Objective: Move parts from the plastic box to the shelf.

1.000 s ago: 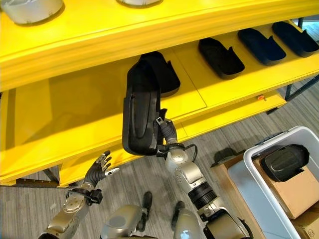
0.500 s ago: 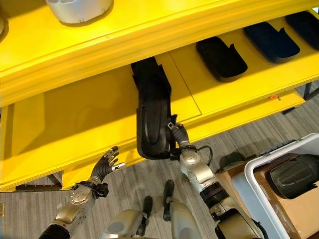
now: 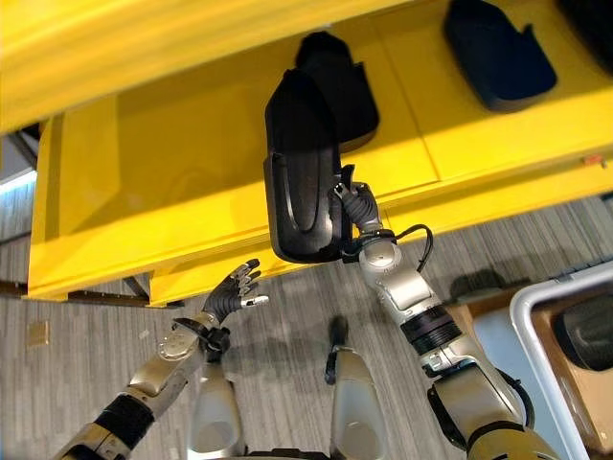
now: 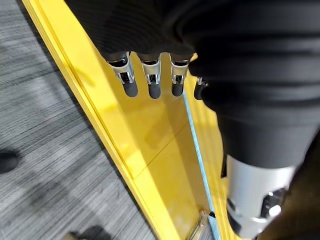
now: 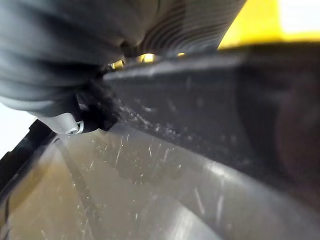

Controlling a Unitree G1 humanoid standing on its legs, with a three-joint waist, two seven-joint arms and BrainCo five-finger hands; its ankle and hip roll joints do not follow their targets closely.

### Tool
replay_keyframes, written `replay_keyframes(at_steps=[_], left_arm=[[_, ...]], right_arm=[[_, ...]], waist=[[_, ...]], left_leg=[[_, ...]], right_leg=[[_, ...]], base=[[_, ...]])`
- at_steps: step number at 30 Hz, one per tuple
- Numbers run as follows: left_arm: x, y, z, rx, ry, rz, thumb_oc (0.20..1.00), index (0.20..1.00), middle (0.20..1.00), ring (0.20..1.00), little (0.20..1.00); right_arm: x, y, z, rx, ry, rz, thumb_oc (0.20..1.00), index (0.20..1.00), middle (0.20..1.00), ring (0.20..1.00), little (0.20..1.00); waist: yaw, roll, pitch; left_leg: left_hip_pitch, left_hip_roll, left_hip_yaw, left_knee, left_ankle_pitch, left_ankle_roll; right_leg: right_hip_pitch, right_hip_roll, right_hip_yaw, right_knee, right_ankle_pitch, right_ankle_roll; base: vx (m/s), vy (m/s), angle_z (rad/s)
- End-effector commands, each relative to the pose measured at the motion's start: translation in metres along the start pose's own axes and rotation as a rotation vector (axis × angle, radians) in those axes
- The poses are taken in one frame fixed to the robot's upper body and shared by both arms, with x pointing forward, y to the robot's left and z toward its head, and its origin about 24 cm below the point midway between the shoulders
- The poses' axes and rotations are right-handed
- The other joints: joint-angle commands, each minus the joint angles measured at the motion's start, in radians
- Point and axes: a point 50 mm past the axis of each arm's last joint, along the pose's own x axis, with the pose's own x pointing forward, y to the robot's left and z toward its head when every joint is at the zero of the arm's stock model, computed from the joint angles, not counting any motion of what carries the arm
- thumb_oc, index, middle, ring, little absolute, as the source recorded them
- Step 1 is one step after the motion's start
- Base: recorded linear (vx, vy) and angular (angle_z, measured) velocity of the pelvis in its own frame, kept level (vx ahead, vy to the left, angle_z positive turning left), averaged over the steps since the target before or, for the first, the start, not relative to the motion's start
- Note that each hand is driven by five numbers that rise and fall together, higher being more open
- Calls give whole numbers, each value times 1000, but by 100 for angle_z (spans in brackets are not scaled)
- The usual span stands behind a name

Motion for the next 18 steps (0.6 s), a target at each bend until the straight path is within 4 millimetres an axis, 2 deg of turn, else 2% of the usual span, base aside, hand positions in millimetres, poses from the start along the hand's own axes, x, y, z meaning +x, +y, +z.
replay_keyframes(at_steps=[1, 2, 3, 4, 9, 13, 16, 18], left_arm=[[-13, 7, 15, -1, -80, -3, 1000, 1000, 1000, 1000, 1000], [-14, 8, 14, -5, -75, 13, 1000, 1000, 1000, 1000, 1000], [-18, 13, 16, 35, -90, 53, 1000, 1000, 1000, 1000, 1000], [-21, 17, 18, 24, -97, 87, 1000, 1000, 1000, 1000, 1000], [-29, 28, 16, 10, -98, 137, 1000, 1000, 1000, 1000, 1000], [-31, 31, 18, 36, -89, 119, 1000, 1000, 1000, 1000, 1000], [-31, 31, 22, 61, -77, 101, 1000, 1000, 1000, 1000, 1000], [-31, 31, 22, 66, -71, 98, 1000, 1000, 1000, 1000, 1000]], right_arm=[[-6, 3, 22, 110, -115, 62, 200, 200, 200, 200, 200], [-8, 6, 21, 118, -116, 71, 200, 200, 200, 200, 200], [-10, 14, 24, 120, -133, 90, 200, 200, 200, 200, 200], [-11, 18, 27, 114, -145, 100, 200, 200, 200, 200, 200], [-6, 21, 38, 102, -174, 78, 200, 200, 200, 200, 200], [2, 13, 53, 68, -213, 35, 200, 200, 200, 200, 200], [9, 0, 70, 36, -255, -28, 200, 200, 200, 200, 200], [11, -4, 75, 23, -268, -55, 200, 200, 200, 200, 200]], waist=[[-23, 10, -50], [-18, 6, -41], [-5, -5, -25], [8, -10, -15], [63, -20, 11], [106, -28, 32], [137, -46, 50], [144, -51, 51]], left_leg=[[85, -87, 54, -46, 102, 19], [85, -105, 57, -37, 71, 30], [84, -128, 65, -26, 39, 50], [78, -135, 70, -20, 30, 56], [42, -137, 62, 13, 23, 61], [4, -139, 37, 43, 26, 62], [-22, -141, 23, 57, 33, 63], [-31, -142, 18, 63, 32, 63]], right_leg=[[124, -41, -43, -56, 25, 96], [135, -57, -38, -82, 48, 119], [155, -88, -37, -145, 97, 159], [169, -105, -48, -179, 118, 174], [194, -121, -82, -198, 120, 183], [207, -108, -100, -191, 103, 180], [227, -92, -117, -204, 98, 177], [230, -88, -119, -206, 96, 176]], base=[[89, 480, -28], [113, 436, 1], [52, 224, 0], [19, 162, 22], [-18, 8, 20], [-28, -53, 12], [-29, -90, 7], [-15, -64, 4]])
